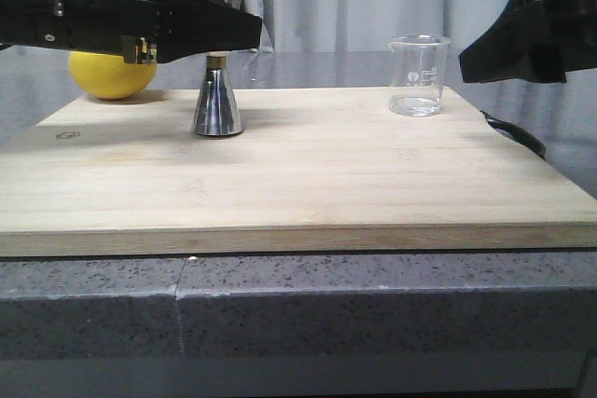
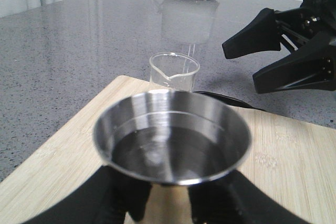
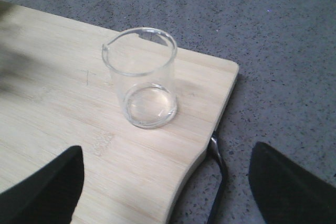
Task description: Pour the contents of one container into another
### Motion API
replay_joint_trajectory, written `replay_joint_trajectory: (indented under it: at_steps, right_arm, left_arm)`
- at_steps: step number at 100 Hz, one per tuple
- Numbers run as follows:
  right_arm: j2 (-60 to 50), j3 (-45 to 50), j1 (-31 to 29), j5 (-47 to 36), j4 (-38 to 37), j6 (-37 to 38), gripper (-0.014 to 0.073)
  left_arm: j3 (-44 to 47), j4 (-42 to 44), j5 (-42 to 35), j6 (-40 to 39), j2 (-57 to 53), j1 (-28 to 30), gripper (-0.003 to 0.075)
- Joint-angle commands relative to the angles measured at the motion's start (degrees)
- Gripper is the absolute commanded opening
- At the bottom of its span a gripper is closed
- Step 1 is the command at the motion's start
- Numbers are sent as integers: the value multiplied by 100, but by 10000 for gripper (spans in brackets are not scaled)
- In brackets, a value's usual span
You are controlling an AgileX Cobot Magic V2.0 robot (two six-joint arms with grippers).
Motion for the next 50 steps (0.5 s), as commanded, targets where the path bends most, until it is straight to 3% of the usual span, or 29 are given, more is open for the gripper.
replay_joint_trajectory:
  at_steps: [1, 32, 50]
  right_arm:
    - [-175, -108, 10, -244, 31, -3, 577]
    - [-175, -108, 10, -244, 31, -3, 577]
    - [-175, -145, 10, -244, 31, -3, 577]
  left_arm:
    - [-173, -540, 552, 24, -214, -48, 240]
    - [-173, -454, 552, 24, -214, -48, 253]
    - [-173, -309, 552, 24, -214, -48, 422]
